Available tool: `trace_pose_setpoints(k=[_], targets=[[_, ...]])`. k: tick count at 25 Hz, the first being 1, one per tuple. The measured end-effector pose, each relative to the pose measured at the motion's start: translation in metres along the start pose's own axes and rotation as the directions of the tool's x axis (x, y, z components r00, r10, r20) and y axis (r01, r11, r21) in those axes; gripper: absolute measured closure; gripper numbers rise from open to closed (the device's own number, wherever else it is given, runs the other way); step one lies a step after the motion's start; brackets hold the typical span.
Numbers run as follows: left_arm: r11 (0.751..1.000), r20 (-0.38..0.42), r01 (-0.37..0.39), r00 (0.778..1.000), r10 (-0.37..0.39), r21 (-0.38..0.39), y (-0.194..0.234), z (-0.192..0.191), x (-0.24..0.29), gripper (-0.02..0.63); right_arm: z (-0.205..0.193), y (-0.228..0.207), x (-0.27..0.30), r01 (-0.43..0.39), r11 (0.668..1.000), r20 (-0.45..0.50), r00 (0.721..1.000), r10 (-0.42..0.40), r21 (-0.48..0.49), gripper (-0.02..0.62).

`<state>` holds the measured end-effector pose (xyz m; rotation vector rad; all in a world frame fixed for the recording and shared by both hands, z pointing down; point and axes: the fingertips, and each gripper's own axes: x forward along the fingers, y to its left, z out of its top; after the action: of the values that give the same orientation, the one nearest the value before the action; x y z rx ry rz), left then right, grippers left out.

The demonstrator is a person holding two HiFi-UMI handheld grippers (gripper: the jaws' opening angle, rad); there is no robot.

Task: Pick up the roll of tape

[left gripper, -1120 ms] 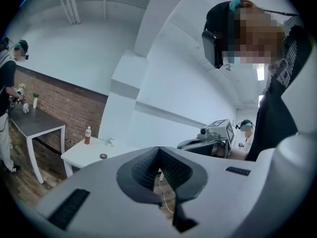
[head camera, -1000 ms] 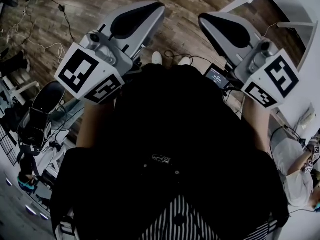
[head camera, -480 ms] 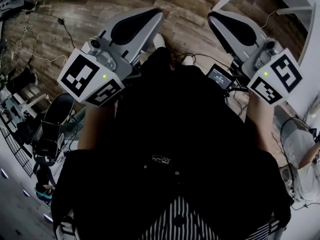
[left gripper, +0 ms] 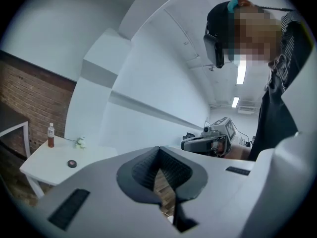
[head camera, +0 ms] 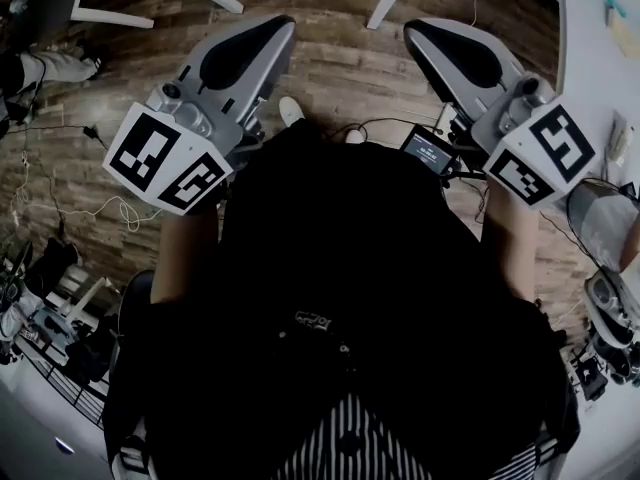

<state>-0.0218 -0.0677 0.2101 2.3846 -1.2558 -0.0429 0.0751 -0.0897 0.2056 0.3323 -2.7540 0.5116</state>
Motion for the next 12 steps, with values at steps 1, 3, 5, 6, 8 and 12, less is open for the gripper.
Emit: trace_pose_setpoints(k=[1,3,5,6,8,12], targets=[[1.000,0.001,0.022,1.000,-0.022,0.012,0.000,0.004,0.003,0.600,0.004,-0.003,-0.003,0.029,1.000,0.004,1.000,-0.029,-0.007,0.591],[0.998,0.000,0.056,0.998,-0.056,0.040,-0.002,0.010,0.007,0.600,0.011,-0.008,-0.008,0.085,0.996,0.022,0.996,-0.085,-0.014,0.591],[0.995,0.001,0.081,0.997,-0.081,0.056,-0.002,0.017,0.009,0.600,0.018,-0.013,-0.011,0.133,0.991,0.048,0.990,-0.133,0.000,0.591],[0.994,0.002,0.092,0.996,-0.092,0.058,-0.001,0.020,0.011,0.600,0.021,-0.016,-0.011,0.150,0.989,0.060,0.987,-0.150,0.010,0.591],[0.992,-0.001,0.112,0.994,-0.112,0.062,0.003,0.021,0.014,0.600,0.024,-0.021,-0.008,0.169,0.985,0.075,0.983,-0.170,0.020,0.591],[0.990,-0.010,0.124,0.992,-0.124,0.064,0.016,0.018,0.006,0.600,0.030,-0.020,0.009,0.176,0.984,0.080,0.981,-0.176,0.011,0.591]])
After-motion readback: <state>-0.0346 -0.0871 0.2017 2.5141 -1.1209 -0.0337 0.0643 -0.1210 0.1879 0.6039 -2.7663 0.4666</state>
